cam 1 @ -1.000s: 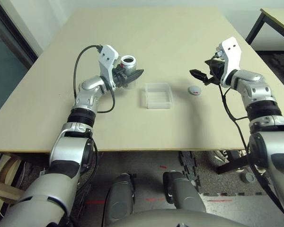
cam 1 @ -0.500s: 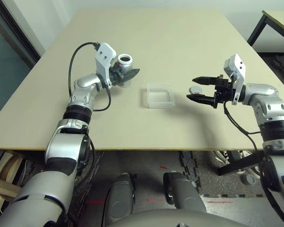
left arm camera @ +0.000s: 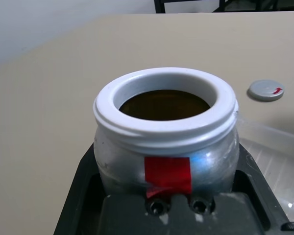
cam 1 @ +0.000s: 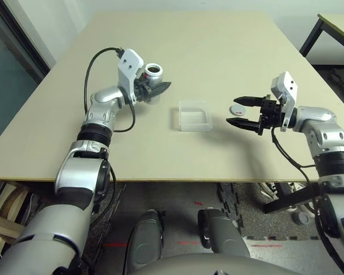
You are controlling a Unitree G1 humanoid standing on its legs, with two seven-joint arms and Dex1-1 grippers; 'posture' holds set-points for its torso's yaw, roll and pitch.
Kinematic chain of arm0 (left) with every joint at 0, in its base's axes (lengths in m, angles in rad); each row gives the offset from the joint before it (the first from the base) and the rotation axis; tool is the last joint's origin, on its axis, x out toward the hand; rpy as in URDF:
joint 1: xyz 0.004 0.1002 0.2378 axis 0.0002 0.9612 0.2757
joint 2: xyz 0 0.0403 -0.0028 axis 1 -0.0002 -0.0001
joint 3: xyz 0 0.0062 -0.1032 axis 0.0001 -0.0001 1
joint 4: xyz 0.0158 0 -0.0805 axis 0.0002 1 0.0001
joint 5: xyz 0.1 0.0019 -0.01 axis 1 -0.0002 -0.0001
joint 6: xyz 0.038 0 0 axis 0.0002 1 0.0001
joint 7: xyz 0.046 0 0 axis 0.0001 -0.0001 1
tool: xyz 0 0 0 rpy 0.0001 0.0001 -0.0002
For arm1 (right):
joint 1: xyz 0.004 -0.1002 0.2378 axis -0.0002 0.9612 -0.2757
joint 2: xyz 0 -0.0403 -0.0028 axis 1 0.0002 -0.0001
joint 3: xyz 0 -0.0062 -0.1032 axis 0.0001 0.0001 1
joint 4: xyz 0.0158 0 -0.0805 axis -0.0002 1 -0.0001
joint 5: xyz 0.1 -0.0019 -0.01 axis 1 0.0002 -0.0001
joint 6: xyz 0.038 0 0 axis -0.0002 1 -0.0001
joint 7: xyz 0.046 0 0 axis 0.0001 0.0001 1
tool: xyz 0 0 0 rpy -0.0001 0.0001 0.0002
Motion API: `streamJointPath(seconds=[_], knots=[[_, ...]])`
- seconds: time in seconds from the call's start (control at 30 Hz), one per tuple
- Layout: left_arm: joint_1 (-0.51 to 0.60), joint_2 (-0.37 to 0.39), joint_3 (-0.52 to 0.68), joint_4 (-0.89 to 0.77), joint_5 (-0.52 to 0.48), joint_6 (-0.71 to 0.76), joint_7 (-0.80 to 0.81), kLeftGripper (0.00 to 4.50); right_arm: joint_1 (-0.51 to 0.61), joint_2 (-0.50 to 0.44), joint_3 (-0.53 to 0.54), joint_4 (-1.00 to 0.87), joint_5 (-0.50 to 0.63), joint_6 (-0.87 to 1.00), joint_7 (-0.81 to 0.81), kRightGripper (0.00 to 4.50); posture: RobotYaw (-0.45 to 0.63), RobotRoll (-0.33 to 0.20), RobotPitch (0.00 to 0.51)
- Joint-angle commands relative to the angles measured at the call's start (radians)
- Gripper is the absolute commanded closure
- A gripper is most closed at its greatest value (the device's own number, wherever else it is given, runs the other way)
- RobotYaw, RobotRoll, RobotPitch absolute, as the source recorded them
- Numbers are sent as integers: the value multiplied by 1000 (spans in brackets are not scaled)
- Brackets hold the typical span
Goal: Pour the medicine from the bottle into the box.
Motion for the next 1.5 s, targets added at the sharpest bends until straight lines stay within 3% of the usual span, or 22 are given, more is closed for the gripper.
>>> streamJointPath(seconds=[0.03, 0.2, 0.37, 0.6, 0.77, 0.87, 1.17, 1.4, 1.5], knots=[[-39, -5, -25, 38, 42, -23, 13, 1886, 9, -8, -5, 31, -4, -28, -2, 0, -199, 0, 47], [-81, -15, -67, 79, 113, -59, 74, 1886, 4, -1, 1, 58, -10, -49, -3, 0, -198, 0, 45], [-140, -22, -166, 137, 271, -136, 265, 1886, -10, 10, 6, 88, -17, -64, -4, 0, -195, 0, 45], [-229, -24, -547, 214, 755, -267, 769, 1886, -32, 21, 7, 127, -30, -82, -18, 0, -187, 0, 54], [-298, -53, -869, 269, 1113, -257, 1105, 1886, -42, 31, 4, 131, -26, -77, -24, 0, -185, 0, 60], [-340, -96, -1005, 312, 1251, -241, 1202, 1886, -52, 45, -3, 139, -16, -68, -29, 0, -180, 0, 63], [-442, -162, -1177, 387, 1420, -246, 1279, 1886, -75, 80, -19, 157, 5, -48, -45, 0, -188, 0, 58], [-447, -157, -1117, 401, 1357, -271, 1209, 1886, -75, 75, -4, 157, -14, -63, -42, 0, -188, 0, 58], [-432, -137, -1027, 404, 1266, -299, 1123, 1886, -72, 67, 11, 160, -33, -80, -31, 0, -183, 0, 63]])
